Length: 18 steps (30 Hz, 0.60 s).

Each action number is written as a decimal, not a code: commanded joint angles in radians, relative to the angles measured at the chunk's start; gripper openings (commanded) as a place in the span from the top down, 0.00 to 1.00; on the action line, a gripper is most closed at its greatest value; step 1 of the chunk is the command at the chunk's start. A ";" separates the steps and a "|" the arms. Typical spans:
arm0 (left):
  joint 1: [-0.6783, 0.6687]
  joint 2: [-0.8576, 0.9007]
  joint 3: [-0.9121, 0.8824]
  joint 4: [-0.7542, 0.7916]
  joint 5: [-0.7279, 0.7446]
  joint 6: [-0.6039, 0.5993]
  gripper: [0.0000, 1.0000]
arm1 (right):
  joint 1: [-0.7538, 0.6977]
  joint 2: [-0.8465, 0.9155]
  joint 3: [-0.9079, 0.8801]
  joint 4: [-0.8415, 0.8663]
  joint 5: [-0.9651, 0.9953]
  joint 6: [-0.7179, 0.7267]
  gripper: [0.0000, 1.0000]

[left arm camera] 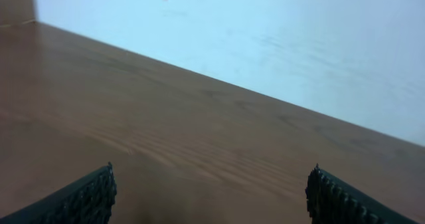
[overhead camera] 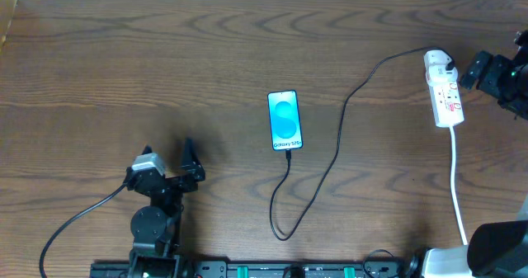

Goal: Plug charger to phone and switch on socket

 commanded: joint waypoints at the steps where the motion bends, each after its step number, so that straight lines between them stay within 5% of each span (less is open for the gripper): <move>1: 0.044 -0.039 -0.012 -0.026 -0.002 -0.052 0.10 | 0.000 -0.005 0.002 0.000 0.005 0.011 0.01; 8: 0.094 -0.101 -0.012 -0.178 -0.002 -0.044 0.09 | 0.000 -0.005 0.002 0.000 0.005 0.011 0.01; 18: 0.101 -0.116 -0.012 -0.179 0.021 0.064 0.10 | 0.000 -0.005 0.002 0.000 0.005 0.011 0.01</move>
